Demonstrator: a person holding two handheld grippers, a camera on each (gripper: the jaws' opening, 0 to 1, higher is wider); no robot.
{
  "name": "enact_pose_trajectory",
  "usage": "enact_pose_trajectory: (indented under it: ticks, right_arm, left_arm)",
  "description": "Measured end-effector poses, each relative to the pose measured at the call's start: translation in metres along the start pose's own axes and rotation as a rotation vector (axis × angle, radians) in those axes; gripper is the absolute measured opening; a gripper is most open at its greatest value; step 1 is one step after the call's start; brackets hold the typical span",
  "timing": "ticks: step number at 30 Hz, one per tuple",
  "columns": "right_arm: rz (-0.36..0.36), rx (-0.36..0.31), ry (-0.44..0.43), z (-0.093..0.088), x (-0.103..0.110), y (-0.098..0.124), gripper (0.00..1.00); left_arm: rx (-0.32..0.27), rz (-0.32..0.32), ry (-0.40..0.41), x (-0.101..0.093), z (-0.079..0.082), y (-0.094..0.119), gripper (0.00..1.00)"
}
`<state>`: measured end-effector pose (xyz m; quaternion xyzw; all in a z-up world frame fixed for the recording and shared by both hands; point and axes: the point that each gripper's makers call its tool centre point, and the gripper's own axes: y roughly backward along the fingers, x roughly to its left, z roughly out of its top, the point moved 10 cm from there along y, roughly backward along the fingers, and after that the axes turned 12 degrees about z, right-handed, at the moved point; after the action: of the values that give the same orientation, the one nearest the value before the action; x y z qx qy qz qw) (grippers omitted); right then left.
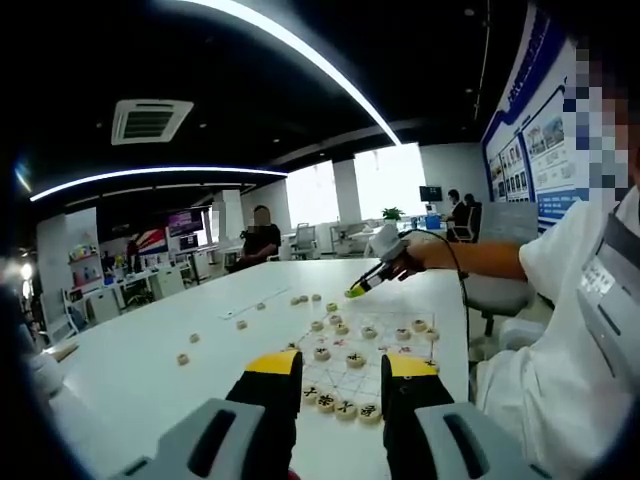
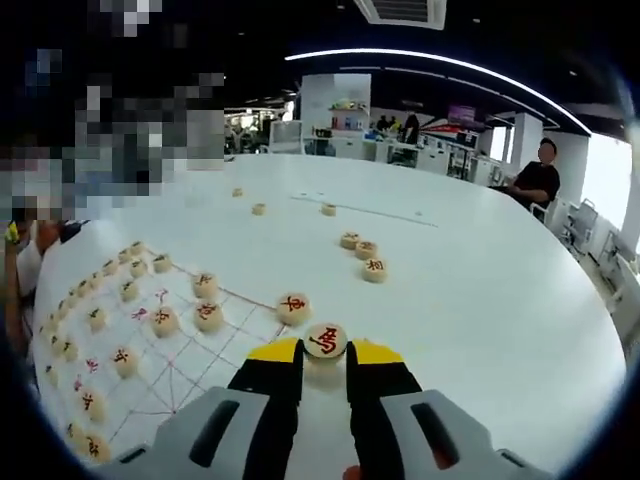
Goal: Pick up the chess pieces one by one and place each piece onto its starting position on the chessboard, setting the pieces on their correct points until all the chess pieces are arranged in the starting layout
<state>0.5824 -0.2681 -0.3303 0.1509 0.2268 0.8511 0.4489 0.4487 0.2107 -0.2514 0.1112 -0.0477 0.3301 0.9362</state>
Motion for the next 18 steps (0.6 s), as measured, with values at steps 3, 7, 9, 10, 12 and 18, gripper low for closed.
enact_pose_trajectory:
  ticks: [3,7,9,10,12,18]
  right_arm:
    - [0.014,0.004,0.007,0.002,0.006,0.0,0.19]
    - [0.03,0.012,0.016,0.006,0.014,0.0,0.19]
    - [0.042,0.02,0.018,0.008,0.02,-0.001,0.19]
    - [0.048,0.024,0.019,0.009,0.023,-0.001,0.19]
    - [0.061,0.029,0.021,0.011,0.026,-0.002,0.19]
    - [0.082,0.048,0.035,0.011,0.038,-0.013,0.19]
  left_arm:
    - [0.0,0.0,-0.001,0.0,0.0,0.0,0.33]
    - [-0.001,-0.001,-0.002,-0.001,0.0,0.0,0.33]
    - [-0.001,-0.001,-0.002,0.0,0.0,0.0,0.33]
    - [-0.001,-0.001,-0.002,0.0,0.0,0.0,0.33]
    - [-0.001,-0.002,-0.002,0.0,0.001,0.0,0.33]
    - [-0.002,-0.002,-0.003,0.0,0.001,0.0,0.33]
